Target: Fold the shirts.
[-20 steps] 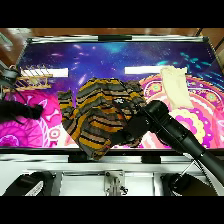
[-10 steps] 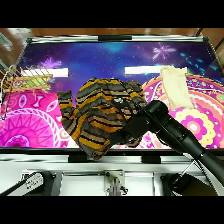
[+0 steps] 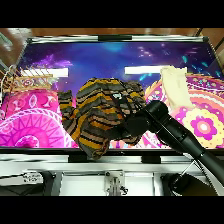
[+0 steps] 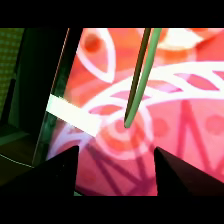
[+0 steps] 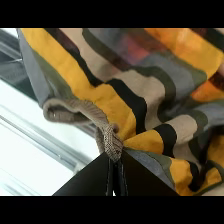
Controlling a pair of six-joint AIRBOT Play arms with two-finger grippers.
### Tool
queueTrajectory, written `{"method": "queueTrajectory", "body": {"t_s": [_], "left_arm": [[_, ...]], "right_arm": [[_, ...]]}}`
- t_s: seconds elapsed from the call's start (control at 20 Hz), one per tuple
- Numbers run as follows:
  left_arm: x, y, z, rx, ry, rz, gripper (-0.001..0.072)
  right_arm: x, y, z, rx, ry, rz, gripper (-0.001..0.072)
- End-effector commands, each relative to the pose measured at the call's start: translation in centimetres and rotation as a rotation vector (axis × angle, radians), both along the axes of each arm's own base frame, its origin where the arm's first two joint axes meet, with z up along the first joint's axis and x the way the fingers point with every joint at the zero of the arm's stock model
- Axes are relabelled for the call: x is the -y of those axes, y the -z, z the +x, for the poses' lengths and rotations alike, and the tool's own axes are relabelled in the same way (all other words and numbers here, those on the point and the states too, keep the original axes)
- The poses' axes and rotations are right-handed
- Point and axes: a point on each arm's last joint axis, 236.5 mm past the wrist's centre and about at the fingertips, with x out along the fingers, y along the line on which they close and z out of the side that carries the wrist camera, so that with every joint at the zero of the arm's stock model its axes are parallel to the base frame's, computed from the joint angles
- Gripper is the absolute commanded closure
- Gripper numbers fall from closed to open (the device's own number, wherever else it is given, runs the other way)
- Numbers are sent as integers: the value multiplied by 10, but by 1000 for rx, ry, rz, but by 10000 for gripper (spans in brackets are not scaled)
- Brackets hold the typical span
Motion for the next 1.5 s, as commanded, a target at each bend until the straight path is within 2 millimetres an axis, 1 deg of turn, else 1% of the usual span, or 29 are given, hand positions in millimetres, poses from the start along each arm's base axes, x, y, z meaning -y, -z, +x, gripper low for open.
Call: {"method": "queueTrajectory", "body": {"t_s": [0.0, 0.1, 0.25, 0.4, 0.5, 0.7, 0.75, 0.85, 0.9, 0.95, 1.0, 1.05, 1.1, 1.15, 1.2, 1.25, 1.35, 1.45], "left_arm": [[-3, 23, 20, -65, 102, -62, 161], [0, 43, 20, -106, 109, -98, 160], [5, 72, 3, -193, 90, -168, 163], [4, 92, -7, -245, 97, -201, 173], [1, 98, -4, -239, 95, -198, 174], [-8, 99, 1, -210, 92, -177, 188], [-9, 100, 1, -212, 93, -174, 209], [-10, 105, -1, -216, 87, -179, 226], [-10, 108, -3, -224, 87, -186, 260], [-10, 111, -5, -236, 87, -187, 270], [-11, 111, -7, -244, 87, -184, 396], [-13, 111, -7, -247, 89, -175, 458], [-16, 110, -9, -257, 91, -164, 556], [-18, 110, -10, -265, 93, -155, 631], [-18, 109, -12, -272, 93, -152, 649], [-18, 107, -13, -281, 89, -156, 649], [-20, 93, -10, -258, 59, -150, 651], [-26, 64, 3, -183, 14, -114, 652]], "right_arm": [[-6, -4, 9, 29, 29, 32, 637], [-7, -4, 13, 38, 47, 36, 637], [-7, -5, 14, 31, 77, 42, 637], [-7, -5, 14, 28, 84, 42, 637], [-7, -5, 14, 22, 97, 44, 637], [-7, -5, 14, 16, 110, 45, 637], [-7, -5, 14, 16, 110, 44, 637], [-7, -5, 14, 15, 113, 45, 636], [-7, -5, 14, 14, 114, 45, 637], [-7, -5, 14, 15, 114, 44, 637], [-7, -5, 14, 15, 114, 44, 637], [-7, -5, 14, 15, 114, 45, 637], [-7, -5, 14, 14, 114, 45, 637], [-7, -4, 14, 15, 114, 44, 636], [-6, -4, 15, 17, 114, 42, 637], [-5, -4, 16, 23, 113, 37, 637], [-2, -3, 19, 39, 113, 23, 637], [2, -2, 21, 48, 111, 6, 637]]}}
